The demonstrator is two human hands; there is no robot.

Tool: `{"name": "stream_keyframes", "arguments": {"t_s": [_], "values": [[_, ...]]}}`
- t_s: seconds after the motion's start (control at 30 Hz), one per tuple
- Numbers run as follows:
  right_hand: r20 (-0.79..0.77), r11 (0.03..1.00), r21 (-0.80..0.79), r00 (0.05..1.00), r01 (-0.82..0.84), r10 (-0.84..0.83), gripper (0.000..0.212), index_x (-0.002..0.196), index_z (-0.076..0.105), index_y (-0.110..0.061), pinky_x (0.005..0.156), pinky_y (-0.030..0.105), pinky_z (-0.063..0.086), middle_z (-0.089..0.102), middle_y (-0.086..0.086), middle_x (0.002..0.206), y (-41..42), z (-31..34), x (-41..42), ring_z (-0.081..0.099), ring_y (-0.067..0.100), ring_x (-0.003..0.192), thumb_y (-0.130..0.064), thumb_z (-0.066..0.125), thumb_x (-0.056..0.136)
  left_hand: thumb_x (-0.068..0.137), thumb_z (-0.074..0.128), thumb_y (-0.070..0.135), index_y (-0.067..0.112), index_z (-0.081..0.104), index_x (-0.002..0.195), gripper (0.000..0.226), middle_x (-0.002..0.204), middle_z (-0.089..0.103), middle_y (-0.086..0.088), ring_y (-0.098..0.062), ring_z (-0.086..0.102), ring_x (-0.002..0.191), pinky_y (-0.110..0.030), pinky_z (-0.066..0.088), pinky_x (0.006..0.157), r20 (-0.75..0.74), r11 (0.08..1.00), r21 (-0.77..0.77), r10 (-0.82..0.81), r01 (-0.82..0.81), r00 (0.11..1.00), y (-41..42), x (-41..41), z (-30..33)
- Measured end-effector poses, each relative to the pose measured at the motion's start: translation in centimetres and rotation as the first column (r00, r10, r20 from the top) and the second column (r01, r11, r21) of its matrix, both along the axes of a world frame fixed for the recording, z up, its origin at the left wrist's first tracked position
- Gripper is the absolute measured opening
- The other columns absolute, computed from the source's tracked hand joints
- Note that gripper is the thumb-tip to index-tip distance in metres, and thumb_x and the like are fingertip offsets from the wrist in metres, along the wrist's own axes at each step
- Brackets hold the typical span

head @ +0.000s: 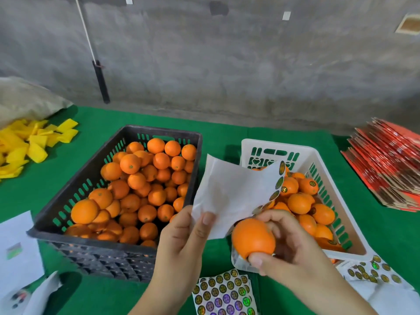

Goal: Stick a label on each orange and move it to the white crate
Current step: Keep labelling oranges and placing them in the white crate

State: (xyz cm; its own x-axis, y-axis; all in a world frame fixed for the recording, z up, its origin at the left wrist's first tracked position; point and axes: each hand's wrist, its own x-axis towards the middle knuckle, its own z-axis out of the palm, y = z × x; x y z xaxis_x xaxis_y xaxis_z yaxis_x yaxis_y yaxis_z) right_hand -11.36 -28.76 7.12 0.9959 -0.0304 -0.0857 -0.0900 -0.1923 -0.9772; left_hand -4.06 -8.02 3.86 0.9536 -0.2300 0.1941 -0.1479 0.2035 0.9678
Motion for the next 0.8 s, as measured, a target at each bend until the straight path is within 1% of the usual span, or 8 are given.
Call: {"name": "stream_keyframes", "arguments": {"t_s": [0.17, 0.27, 0.33, 0.43, 0.57, 0.67, 0.73, 0.8], "values": [[0.012, 0.835, -0.434, 0.929, 0.338, -0.369, 0.098, 0.159, 0.035, -0.038, 0.12, 0.048, 0.036, 0.029, -0.011, 0.165, -3.5, -1.6, 2.1, 0.029, 0.02, 0.154, -0.067, 0.071, 0.072, 0.101, 0.059, 0.053, 0.033, 0.069, 0.129, 0.035, 0.133, 0.07, -0.001, -0.02, 0.065, 0.126, -0.031, 0.052, 0.104, 0.009, 0.981, 0.014, -0.192, 0.192, 0.981, 1.0, 1.8, 0.2], [-0.076, 0.982, 0.064, 0.982, 0.179, -0.174, 0.081, 0.15, 0.052, -0.042, 0.115, 0.039, 0.041, 0.056, -0.018, 0.151, -2.0, -3.1, 3.0, 0.049, 0.01, 0.144, -0.069, 0.077, 0.078, 0.107, 0.054, 0.037, 0.022, 0.065, 0.136, 0.034, 0.137, 0.067, -0.009, -0.031, 0.062, 0.129, -0.041, 0.051, 0.109, -0.067, 0.941, 0.028, -0.335, 0.338, 0.94, 1.5, 3.6, -0.2], [-0.07, 0.919, 0.382, 0.994, 0.103, -0.082, 0.064, 0.137, 0.068, -0.026, 0.111, 0.048, 0.05, 0.069, 0.001, 0.141, -1.2, -4.3, 3.8, 0.062, 0.024, 0.134, -0.049, 0.087, 0.08, 0.106, 0.051, 0.027, 0.004, 0.06, 0.137, 0.039, 0.137, 0.065, -0.021, -0.046, 0.059, 0.129, -0.058, 0.046, 0.112, -0.154, 0.933, 0.043, -0.348, 0.358, 0.925, 1.5, 5.1, -0.7], [-0.035, 0.893, 0.424, 0.988, 0.152, -0.152, 0.047, 0.124, 0.076, -0.03, 0.089, 0.048, 0.062, 0.074, 0.007, 0.131, 0.2, -5.0, 5.3, 0.073, 0.03, 0.118, -0.032, 0.087, 0.079, 0.106, 0.053, 0.028, -0.007, 0.058, 0.128, 0.042, 0.127, 0.068, -0.026, -0.05, 0.065, 0.113, -0.06, 0.049, 0.102, -0.245, 0.928, 0.113, -0.321, 0.356, 0.915, 1.5, 8.1, -1.7], [0.026, 0.89, 0.34, 0.944, 0.302, -0.33, 0.077, 0.131, 0.071, -0.035, 0.091, 0.057, 0.059, 0.077, 0.002, 0.126, 0.2, -5.9, 6.8, 0.075, 0.028, 0.113, -0.067, 0.091, 0.064, 0.107, 0.056, 0.032, 0.011, 0.065, 0.125, 0.029, 0.119, 0.072, -0.008, -0.019, 0.066, 0.107, -0.039, 0.052, 0.096, -0.085, 0.873, 0.478, -0.062, 0.096, 0.994, 2.8, 15.3, -3.0], [0.063, 0.889, 0.314, 0.927, 0.333, -0.37, 0.076, 0.134, 0.069, -0.035, 0.094, 0.063, 0.056, 0.077, 0.0, 0.126, -0.4, -6.8, 7.2, 0.075, 0.027, 0.114, -0.069, 0.089, 0.069, 0.097, 0.061, 0.031, 0.028, 0.05, 0.145, 0.049, 0.154, 0.045, -0.005, -0.033, 0.04, 0.142, -0.051, 0.036, 0.117, 0.316, 0.279, 0.899, 0.123, -0.339, 0.941, 5.3, 23.0, -5.1], [0.048, 0.885, 0.293, 0.919, 0.362, -0.392, 0.077, 0.133, 0.07, -0.034, 0.094, 0.068, 0.055, 0.079, 0.003, 0.12, -0.6, -7.8, 7.3, 0.077, 0.03, 0.109, -0.069, 0.09, 0.067, 0.093, 0.062, 0.034, 0.035, 0.029, 0.155, 0.071, 0.168, 0.017, -0.011, -0.044, 0.018, 0.152, -0.058, 0.02, 0.122, 0.302, -0.058, 0.953, 0.132, -0.297, 0.944, 7.6, 27.4, -6.6], [0.025, 0.882, 0.277, 0.915, 0.382, -0.404, 0.078, 0.132, 0.071, -0.035, 0.092, 0.07, 0.055, 0.08, 0.005, 0.113, -0.4, -8.6, 7.3, 0.078, 0.033, 0.104, -0.071, 0.09, 0.065, 0.092, 0.064, 0.035, 0.036, 0.02, 0.156, 0.078, 0.168, 0.01, -0.016, -0.049, 0.02, 0.151, -0.06, 0.02, 0.123, 0.197, -0.234, 0.959, 0.153, -0.158, 0.968, 9.8, 30.4, -7.5]]}}
